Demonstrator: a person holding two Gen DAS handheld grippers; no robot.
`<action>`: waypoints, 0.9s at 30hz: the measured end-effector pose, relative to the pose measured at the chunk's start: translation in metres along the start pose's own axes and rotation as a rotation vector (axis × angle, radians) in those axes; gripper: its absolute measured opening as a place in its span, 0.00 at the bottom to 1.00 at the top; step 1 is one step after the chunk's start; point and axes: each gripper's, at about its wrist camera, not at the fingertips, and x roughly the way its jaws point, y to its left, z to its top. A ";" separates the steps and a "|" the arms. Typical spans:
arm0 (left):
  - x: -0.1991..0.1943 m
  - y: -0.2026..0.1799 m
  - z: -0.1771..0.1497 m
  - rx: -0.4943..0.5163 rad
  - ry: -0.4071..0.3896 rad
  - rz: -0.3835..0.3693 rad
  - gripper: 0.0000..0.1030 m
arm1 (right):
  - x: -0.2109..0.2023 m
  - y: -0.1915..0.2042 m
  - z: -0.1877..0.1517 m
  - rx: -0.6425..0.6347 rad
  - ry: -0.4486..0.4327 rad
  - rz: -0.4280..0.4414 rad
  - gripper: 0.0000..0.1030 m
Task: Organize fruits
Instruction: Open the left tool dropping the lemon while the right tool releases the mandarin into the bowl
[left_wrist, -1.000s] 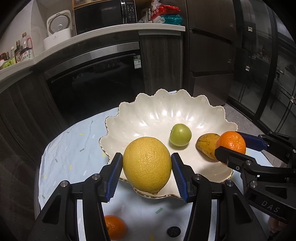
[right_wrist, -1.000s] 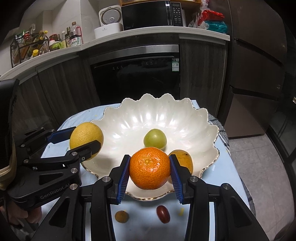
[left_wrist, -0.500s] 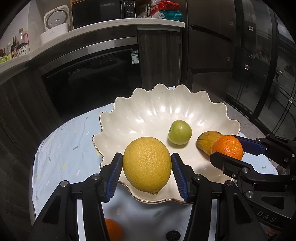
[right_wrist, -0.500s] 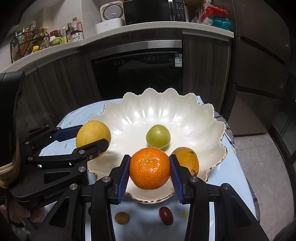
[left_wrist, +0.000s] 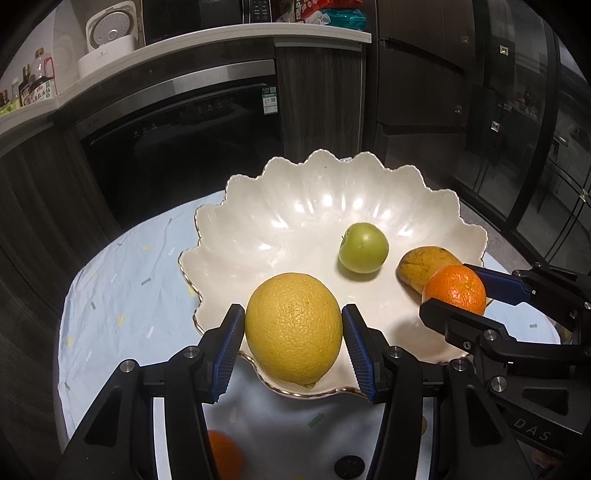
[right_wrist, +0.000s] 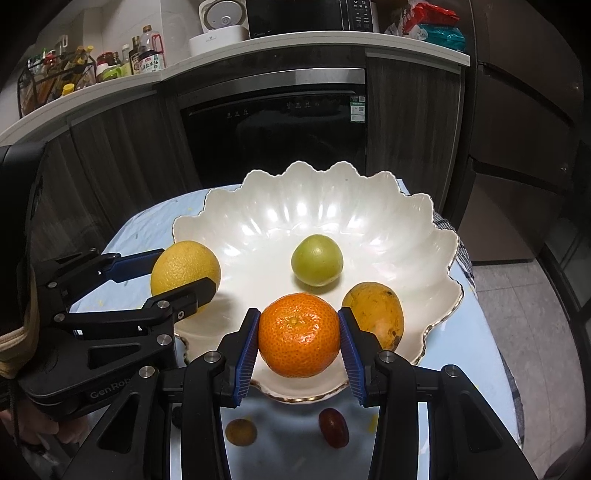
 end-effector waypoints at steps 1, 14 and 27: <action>0.001 0.000 0.000 -0.001 0.003 -0.001 0.52 | 0.001 0.000 0.000 0.000 0.003 0.000 0.42; -0.002 0.000 0.000 -0.002 -0.010 0.020 0.62 | 0.001 -0.001 -0.002 0.007 0.013 -0.004 0.43; -0.011 0.009 -0.003 -0.037 -0.025 0.077 0.77 | -0.003 -0.007 -0.002 0.022 -0.003 -0.059 0.71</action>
